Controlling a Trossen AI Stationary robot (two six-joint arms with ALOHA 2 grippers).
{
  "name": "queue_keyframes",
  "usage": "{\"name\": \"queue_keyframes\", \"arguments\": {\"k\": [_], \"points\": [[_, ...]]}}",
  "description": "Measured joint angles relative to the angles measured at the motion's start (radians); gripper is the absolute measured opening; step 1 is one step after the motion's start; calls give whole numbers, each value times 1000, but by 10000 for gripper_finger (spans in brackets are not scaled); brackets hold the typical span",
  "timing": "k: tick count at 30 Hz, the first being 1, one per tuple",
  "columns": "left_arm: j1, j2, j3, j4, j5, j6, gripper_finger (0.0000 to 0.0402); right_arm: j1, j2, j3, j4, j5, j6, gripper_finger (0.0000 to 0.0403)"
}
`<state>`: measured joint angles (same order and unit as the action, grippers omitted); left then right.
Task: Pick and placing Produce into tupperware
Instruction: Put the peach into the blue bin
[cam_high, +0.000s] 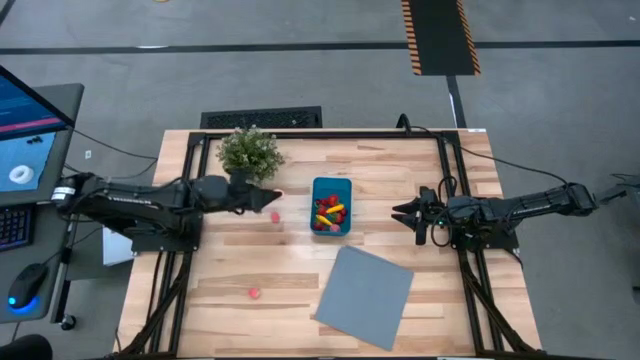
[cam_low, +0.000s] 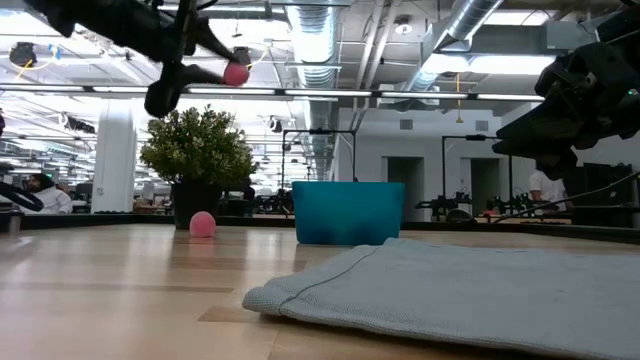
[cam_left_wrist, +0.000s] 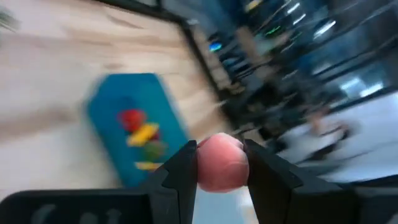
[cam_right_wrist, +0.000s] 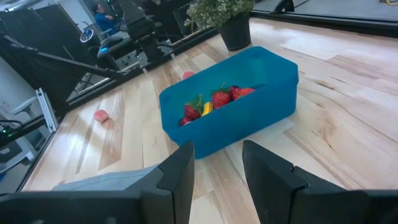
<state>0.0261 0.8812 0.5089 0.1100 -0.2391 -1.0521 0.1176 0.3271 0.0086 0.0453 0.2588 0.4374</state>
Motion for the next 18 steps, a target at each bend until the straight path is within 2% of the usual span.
{"name": "queue_keyframes", "arguments": {"k": [3,7,13,16,18], "points": [[-20,5,-31,129,28,-90,104,0,0,0,0,0,0,159],[-59,21,-34,220,31,-48,106,0,0,0,0,0,0,159],[-32,51,-33,268,36,191,108,0,0,0,0,0,0,159],[6,81,-34,257,78,321,106,0,0,0,0,0,0,159],[38,118,-34,263,124,334,106,0,0,0,0,0,0,159]]}}
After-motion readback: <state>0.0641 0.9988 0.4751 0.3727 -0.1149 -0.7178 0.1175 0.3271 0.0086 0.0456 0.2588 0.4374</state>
